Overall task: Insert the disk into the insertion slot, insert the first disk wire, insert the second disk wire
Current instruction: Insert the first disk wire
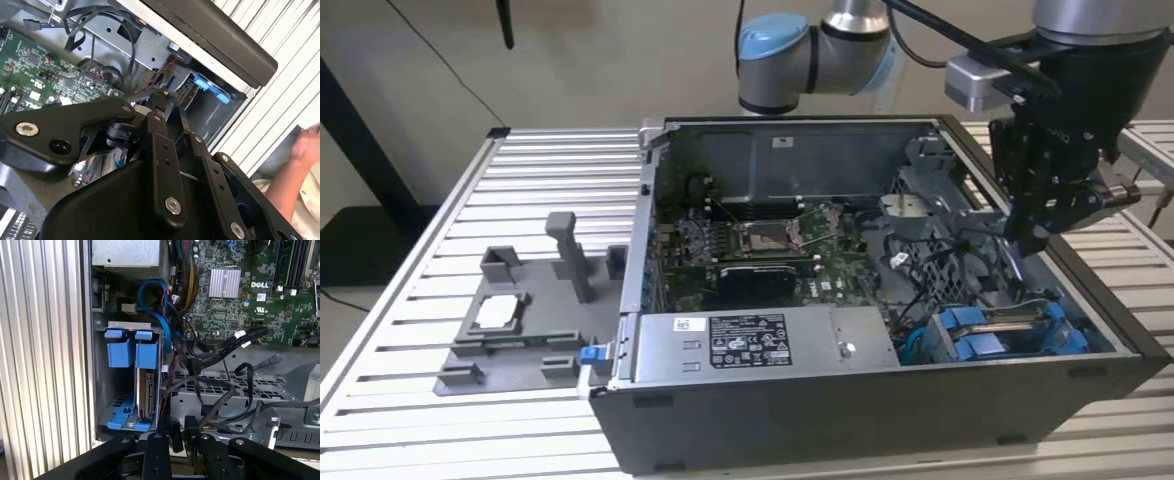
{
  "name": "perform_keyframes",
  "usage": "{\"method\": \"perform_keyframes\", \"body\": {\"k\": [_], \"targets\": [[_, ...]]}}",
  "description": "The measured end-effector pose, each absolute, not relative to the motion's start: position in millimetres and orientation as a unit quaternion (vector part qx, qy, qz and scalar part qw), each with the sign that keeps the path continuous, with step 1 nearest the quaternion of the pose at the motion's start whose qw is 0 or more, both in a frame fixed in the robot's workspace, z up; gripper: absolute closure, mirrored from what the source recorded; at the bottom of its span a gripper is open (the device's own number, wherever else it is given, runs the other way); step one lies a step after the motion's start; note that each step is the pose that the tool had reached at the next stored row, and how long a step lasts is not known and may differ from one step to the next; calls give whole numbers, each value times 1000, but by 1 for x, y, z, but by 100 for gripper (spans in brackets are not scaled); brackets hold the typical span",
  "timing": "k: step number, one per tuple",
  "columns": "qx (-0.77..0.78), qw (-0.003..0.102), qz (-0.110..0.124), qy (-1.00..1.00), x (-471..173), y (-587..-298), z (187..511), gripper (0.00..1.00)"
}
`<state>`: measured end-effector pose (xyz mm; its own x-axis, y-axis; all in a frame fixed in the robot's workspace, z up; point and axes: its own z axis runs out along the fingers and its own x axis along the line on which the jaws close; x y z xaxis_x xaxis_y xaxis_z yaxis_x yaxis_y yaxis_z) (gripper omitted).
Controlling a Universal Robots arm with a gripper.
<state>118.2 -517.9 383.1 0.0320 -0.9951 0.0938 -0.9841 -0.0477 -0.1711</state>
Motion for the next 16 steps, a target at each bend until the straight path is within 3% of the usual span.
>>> {"method": "perform_keyframes", "body": {"k": [8,16], "targets": [[-718,14,-114,686,118,-518,384,73],[-716,25,-126,686,114,-518,385,73]]}}
